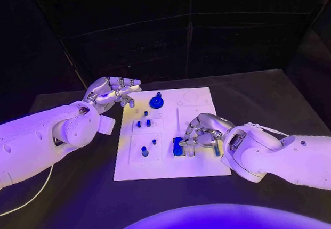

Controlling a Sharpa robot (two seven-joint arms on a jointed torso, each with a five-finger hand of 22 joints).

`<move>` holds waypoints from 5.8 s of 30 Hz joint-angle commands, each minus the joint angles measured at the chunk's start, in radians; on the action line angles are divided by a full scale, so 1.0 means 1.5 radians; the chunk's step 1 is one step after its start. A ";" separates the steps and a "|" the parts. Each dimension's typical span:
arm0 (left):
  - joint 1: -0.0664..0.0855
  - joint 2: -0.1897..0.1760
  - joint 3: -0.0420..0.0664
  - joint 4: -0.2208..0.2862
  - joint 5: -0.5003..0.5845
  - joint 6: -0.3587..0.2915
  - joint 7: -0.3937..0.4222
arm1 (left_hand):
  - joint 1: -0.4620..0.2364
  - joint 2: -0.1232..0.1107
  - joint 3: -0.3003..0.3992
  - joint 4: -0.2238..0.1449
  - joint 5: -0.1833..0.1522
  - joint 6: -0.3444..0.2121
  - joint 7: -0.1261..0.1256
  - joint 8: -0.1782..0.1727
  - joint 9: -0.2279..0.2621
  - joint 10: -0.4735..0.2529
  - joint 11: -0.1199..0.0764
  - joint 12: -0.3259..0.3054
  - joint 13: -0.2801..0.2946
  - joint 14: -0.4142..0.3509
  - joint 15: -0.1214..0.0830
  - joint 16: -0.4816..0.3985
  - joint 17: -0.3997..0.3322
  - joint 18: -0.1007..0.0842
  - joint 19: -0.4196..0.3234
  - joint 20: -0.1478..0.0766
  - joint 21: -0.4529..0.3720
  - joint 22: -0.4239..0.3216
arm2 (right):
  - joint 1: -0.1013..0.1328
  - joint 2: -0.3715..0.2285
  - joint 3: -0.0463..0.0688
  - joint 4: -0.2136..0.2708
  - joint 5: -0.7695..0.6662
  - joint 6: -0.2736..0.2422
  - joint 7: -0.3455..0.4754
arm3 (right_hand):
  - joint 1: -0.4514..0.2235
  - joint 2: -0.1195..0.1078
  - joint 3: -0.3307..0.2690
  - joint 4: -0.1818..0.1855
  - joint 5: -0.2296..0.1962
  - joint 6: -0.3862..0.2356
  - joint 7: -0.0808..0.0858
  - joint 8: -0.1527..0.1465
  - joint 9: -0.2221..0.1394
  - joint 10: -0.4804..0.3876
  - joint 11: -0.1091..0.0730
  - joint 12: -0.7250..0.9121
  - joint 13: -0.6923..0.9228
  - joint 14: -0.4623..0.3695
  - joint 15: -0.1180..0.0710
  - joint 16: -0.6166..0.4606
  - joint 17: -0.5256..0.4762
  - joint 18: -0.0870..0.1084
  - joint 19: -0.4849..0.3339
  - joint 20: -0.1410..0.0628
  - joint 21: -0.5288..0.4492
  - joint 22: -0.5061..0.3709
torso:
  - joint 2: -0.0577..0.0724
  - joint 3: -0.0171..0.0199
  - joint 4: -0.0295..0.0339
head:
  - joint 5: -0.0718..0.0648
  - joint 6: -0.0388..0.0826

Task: Assemble the parts on the task board

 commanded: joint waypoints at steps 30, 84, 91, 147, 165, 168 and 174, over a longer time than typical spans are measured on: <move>0.001 0.003 -0.001 -0.002 0.003 0.010 0.000 | 0.000 0.008 -0.005 0.003 -0.002 -0.003 0.000 0.000 -0.001 -0.005 0.000 0.003 0.001 -0.005 -0.001 -0.004 -0.002 0.009 0.000 0.006 -0.004 -0.002 | 0.001 0.031 0.000 -0.028 -0.119 0.092 -0.078 | 0.033 0.012 0.020 -0.023 -0.017 0.010 -0.004 0.004 0.000 0.012 -0.015 0.006 0.041 0.067 -0.007 0.004 0.167 -0.011 0.001 -0.005 0.002 0.005 | 0.000 -0.0001 0.0010 | 0.003 -0.006; 0.001 0.000 -0.009 -0.002 0.003 0.013 -0.001 | 0.000 0.008 -0.005 0.003 -0.002 -0.003 0.000 0.000 -0.001 -0.005 0.000 0.003 0.001 -0.005 -0.001 -0.004 -0.002 0.009 0.000 0.006 -0.004 -0.002 | -0.005 -0.130 -0.001 -0.007 -0.115 0.122 -0.075 | -0.069 -0.016 -0.072 0.076 0.037 0.004 0.015 -0.057 -0.018 -0.010 0.003 -0.039 0.016 0.061 0.008 -0.011 0.138 -0.003 -0.021 0.008 -0.029 -0.040 | -0.004 -0.0020 -0.0055 | -0.020 0.001; 0.001 0.000 -0.010 -0.002 0.003 0.013 -0.001 | 0.000 0.008 -0.007 0.003 -0.002 -0.004 0.000 0.001 -0.001 -0.006 0.000 0.004 0.002 -0.006 -0.001 -0.004 -0.003 0.008 0.000 0.006 -0.005 -0.002 | -0.012 -0.119 -0.002 -0.009 -0.117 0.132 -0.076 | -0.067 -0.016 -0.072 0.077 0.038 0.007 0.013 -0.055 -0.015 -0.009 0.002 -0.037 0.018 0.061 0.007 -0.011 0.138 -0.003 -0.021 0.008 -0.029 -0.039 | -0.004 -0.0020 -0.0053 | -0.019 0.000; 0.000 -0.001 -0.012 -0.003 0.003 0.016 -0.005 | 0.001 0.008 -0.008 0.003 -0.002 -0.005 -0.001 0.001 -0.001 -0.007 0.000 0.005 0.002 -0.007 -0.001 -0.004 -0.004 0.009 0.000 0.006 -0.006 -0.003 | -0.031 -0.098 -0.001 0.018 -0.063 0.111 -0.109 | 0.077 0.025 0.028 0.000 0.253 0.004 0.011 -0.090 0.012 -0.016 -0.004 -0.053 0.012 0.061 0.000 -0.012 0.139 -0.003 -0.017 0.000 -0.037 -0.040 | -0.004 -0.0029 -0.0045 | -0.012 0.001; 0.001 -0.003 -0.012 0.000 0.003 0.016 -0.006 | 0.001 0.008 -0.008 0.003 -0.002 -0.005 -0.001 0.001 -0.001 -0.008 0.000 0.005 0.002 -0.007 -0.001 -0.004 -0.004 0.009 0.000 0.006 -0.006 -0.003 | -0.031 -0.066 -0.001 0.020 0.031 -0.003 -0.042 | 0.042 0.002 0.052 0.025 0.227 0.009 0.012 -0.099 0.013 -0.010 -0.003 -0.044 0.019 0.062 0.002 -0.009 0.145 -0.004 -0.015 0.002 -0.033 -0.035 | -0.004 -0.0022 -0.0048 | -0.009 -0.001; 0.001 -0.003 -0.012 0.000 0.003 0.016 -0.006 | 0.001 0.008 -0.008 0.003 -0.002 -0.005 -0.001 0.001 -0.001 -0.008 0.000 0.005 0.002 -0.007 -0.001 -0.004 -0.004 0.009 0.000 0.006 -0.006 -0.003 | -0.031 -0.056 -0.001 0.016 0.038 -0.008 -0.040 | 0.036 0.000 0.055 0.030 0.225 0.011 0.012 -0.100 0.013 -0.009 -0.003 -0.043 0.019 0.063 0.002 -0.008 0.146 -0.004 -0.014 0.002 -0.033 -0.034 | -0.003 -0.0023 -0.0046 | -0.009 -0.002; 0.001 -0.003 -0.012 0.001 0.003 0.016 -0.006 | 0.001 0.008 -0.008 0.003 -0.002 -0.005 -0.001 0.001 -0.001 -0.008 0.000 0.005 0.002 -0.007 -0.001 -0.004 -0.004 0.009 0.000 0.006 -0.006 -0.003 | -0.031 -0.042 -0.001 0.008 0.042 -0.010 -0.042 | 0.021 -0.004 0.061 0.042 0.223 0.016 0.010 -0.099 0.016 -0.006 -0.004 -0.039 0.022 0.063 0.001 -0.007 0.148 -0.005 -0.012 0.001 -0.031 -0.030 | -0.003 -0.0025 -0.0053 | -0.008 -0.002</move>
